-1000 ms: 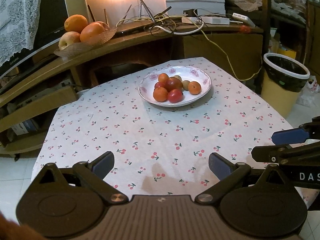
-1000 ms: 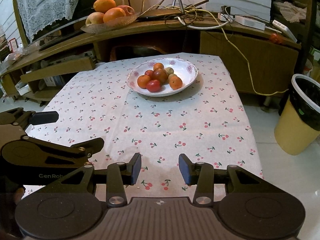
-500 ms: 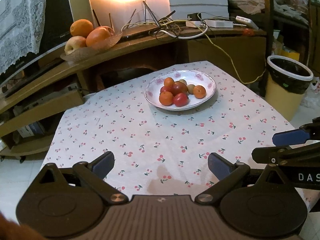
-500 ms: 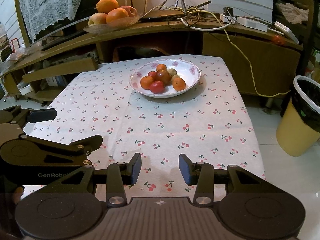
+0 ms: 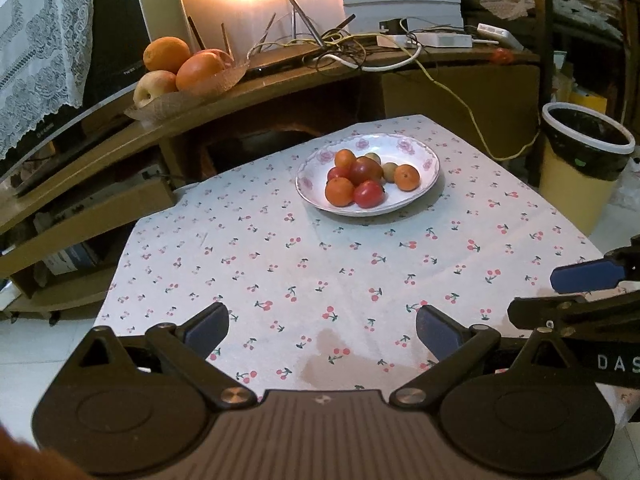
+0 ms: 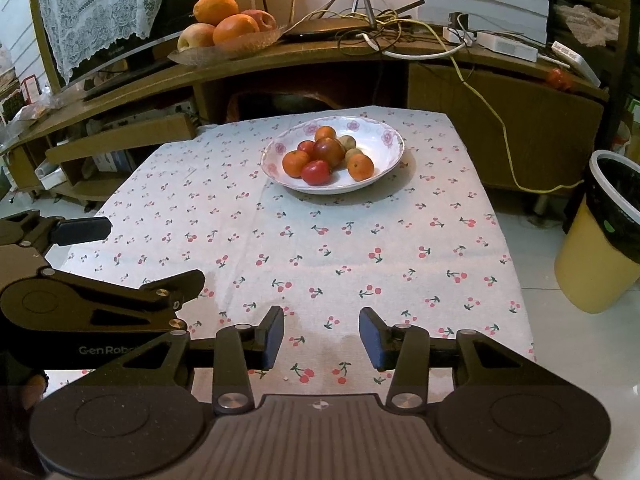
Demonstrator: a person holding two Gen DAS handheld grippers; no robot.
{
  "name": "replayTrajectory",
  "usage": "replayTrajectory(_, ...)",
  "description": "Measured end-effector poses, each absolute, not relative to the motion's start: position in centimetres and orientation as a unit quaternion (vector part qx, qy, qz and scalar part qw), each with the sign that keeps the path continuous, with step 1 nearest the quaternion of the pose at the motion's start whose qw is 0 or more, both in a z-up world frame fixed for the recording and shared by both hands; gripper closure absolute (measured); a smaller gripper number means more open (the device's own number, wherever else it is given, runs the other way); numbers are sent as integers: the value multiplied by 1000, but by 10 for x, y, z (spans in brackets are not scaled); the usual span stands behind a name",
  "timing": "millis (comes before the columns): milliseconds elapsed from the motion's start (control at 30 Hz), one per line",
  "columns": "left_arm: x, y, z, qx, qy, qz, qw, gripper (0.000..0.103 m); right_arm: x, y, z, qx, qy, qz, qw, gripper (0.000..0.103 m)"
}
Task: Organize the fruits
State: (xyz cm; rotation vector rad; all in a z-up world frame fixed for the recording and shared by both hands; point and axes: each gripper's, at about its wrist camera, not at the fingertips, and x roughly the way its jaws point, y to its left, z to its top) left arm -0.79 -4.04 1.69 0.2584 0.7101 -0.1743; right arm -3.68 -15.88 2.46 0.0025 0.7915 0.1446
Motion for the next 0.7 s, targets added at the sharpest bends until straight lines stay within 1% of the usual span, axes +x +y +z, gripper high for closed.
replayTrajectory(700, -7, -38, 17, 125, 344, -81, 927, 0, -35, -157, 21, -3, 388, 73, 919, 58)
